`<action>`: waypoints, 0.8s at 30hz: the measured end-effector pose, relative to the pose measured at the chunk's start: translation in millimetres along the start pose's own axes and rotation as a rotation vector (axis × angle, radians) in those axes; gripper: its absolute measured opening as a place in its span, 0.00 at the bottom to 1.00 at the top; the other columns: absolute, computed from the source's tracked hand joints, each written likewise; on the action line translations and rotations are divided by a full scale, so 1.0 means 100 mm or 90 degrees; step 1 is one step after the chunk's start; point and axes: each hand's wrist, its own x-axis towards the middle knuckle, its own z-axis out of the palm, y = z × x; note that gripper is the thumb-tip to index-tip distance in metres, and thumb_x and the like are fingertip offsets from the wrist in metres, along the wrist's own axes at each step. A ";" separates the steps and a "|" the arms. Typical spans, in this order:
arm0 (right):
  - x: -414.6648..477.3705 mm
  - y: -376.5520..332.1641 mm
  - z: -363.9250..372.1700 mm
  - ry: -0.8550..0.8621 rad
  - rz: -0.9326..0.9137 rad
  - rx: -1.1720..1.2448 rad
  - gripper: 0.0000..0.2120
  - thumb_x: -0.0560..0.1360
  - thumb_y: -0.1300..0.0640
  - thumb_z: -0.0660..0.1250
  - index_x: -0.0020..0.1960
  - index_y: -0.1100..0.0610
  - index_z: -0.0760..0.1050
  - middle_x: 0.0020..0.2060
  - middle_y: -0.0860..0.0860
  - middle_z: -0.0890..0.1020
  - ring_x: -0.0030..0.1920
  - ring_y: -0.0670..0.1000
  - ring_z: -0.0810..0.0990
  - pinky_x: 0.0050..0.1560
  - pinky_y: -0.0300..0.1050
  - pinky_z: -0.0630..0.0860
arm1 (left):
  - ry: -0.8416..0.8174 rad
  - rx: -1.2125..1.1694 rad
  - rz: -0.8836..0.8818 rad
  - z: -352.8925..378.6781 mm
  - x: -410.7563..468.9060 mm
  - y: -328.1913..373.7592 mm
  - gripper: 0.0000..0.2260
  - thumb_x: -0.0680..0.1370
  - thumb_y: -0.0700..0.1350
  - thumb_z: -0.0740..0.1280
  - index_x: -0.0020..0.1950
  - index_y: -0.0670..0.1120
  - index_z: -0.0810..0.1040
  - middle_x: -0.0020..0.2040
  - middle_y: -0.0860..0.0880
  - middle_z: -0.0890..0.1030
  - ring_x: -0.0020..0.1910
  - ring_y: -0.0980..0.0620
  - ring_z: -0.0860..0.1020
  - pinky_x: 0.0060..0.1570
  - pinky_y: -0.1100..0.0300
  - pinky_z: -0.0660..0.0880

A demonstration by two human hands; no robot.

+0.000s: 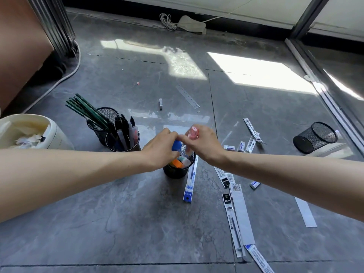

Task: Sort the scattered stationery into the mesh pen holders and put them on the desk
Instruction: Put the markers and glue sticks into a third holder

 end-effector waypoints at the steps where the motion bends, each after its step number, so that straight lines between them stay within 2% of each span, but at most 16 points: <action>1: -0.01 0.02 0.02 -0.005 -0.007 -0.018 0.19 0.72 0.46 0.70 0.42 0.63 0.75 0.34 0.58 0.82 0.39 0.56 0.80 0.40 0.48 0.74 | 0.001 0.003 -0.002 0.01 0.00 -0.01 0.12 0.75 0.43 0.65 0.57 0.46 0.74 0.49 0.49 0.69 0.49 0.48 0.73 0.54 0.48 0.72; 5: -0.04 0.04 0.04 -0.013 -0.012 -0.028 0.13 0.70 0.50 0.73 0.47 0.58 0.76 0.39 0.51 0.79 0.41 0.49 0.77 0.36 0.37 0.70 | 0.013 0.002 -0.011 0.02 -0.01 -0.01 0.09 0.77 0.45 0.65 0.57 0.47 0.74 0.50 0.50 0.69 0.48 0.49 0.73 0.53 0.50 0.72; 7: -0.03 0.03 0.04 -0.011 -0.020 -0.025 0.13 0.70 0.48 0.72 0.48 0.54 0.76 0.41 0.50 0.77 0.43 0.47 0.75 0.39 0.39 0.70 | 0.040 0.014 -0.017 0.02 -0.01 -0.01 0.11 0.77 0.45 0.64 0.59 0.46 0.73 0.54 0.48 0.70 0.51 0.48 0.72 0.52 0.52 0.72; 10: -0.02 0.03 0.04 0.011 -0.008 -0.033 0.11 0.74 0.45 0.67 0.44 0.53 0.76 0.42 0.50 0.78 0.43 0.49 0.76 0.43 0.44 0.73 | 0.128 0.034 -0.008 0.01 -0.03 0.00 0.16 0.76 0.41 0.64 0.63 0.46 0.71 0.59 0.47 0.69 0.60 0.47 0.69 0.55 0.52 0.70; 13: -0.03 0.11 0.00 0.044 0.042 -0.009 0.11 0.76 0.48 0.62 0.42 0.54 0.73 0.40 0.51 0.78 0.41 0.50 0.75 0.43 0.46 0.71 | 0.231 0.120 0.149 0.02 -0.06 0.07 0.18 0.69 0.35 0.70 0.58 0.43 0.76 0.56 0.42 0.72 0.54 0.41 0.72 0.47 0.51 0.74; 15: -0.08 0.24 -0.06 0.058 0.070 -0.017 0.09 0.77 0.50 0.61 0.41 0.54 0.72 0.38 0.50 0.77 0.41 0.51 0.74 0.44 0.47 0.70 | 0.220 0.164 0.261 0.10 -0.06 0.13 0.18 0.62 0.32 0.74 0.50 0.41 0.78 0.50 0.41 0.75 0.45 0.39 0.75 0.40 0.51 0.76; 17: -0.17 0.40 -0.13 0.057 0.084 -0.051 0.07 0.76 0.53 0.61 0.40 0.54 0.72 0.39 0.50 0.77 0.41 0.51 0.74 0.43 0.46 0.70 | 0.199 0.162 0.309 0.24 -0.07 0.19 0.18 0.60 0.31 0.73 0.47 0.43 0.77 0.47 0.43 0.75 0.41 0.42 0.74 0.35 0.53 0.74; 20: -0.33 0.64 -0.27 0.048 0.114 -0.076 0.04 0.76 0.56 0.62 0.42 0.54 0.73 0.38 0.50 0.77 0.40 0.51 0.74 0.41 0.45 0.70 | 0.163 0.148 0.359 0.46 -0.08 0.28 0.22 0.59 0.29 0.72 0.47 0.46 0.73 0.48 0.47 0.71 0.42 0.47 0.69 0.34 0.54 0.72; 22: -0.42 0.83 -0.33 0.014 0.161 -0.085 0.01 0.74 0.57 0.64 0.45 0.54 0.74 0.38 0.51 0.78 0.40 0.52 0.76 0.43 0.46 0.73 | 0.133 0.183 0.399 0.57 -0.11 0.35 0.19 0.59 0.29 0.73 0.46 0.44 0.76 0.48 0.46 0.75 0.42 0.46 0.72 0.35 0.56 0.72; 24: -0.54 1.06 -0.36 -0.057 0.216 -0.149 0.09 0.72 0.59 0.65 0.52 0.55 0.73 0.45 0.53 0.78 0.45 0.54 0.77 0.47 0.47 0.74 | 0.079 0.196 0.421 0.67 -0.14 0.40 0.16 0.60 0.30 0.71 0.44 0.43 0.77 0.47 0.45 0.76 0.40 0.45 0.75 0.33 0.57 0.72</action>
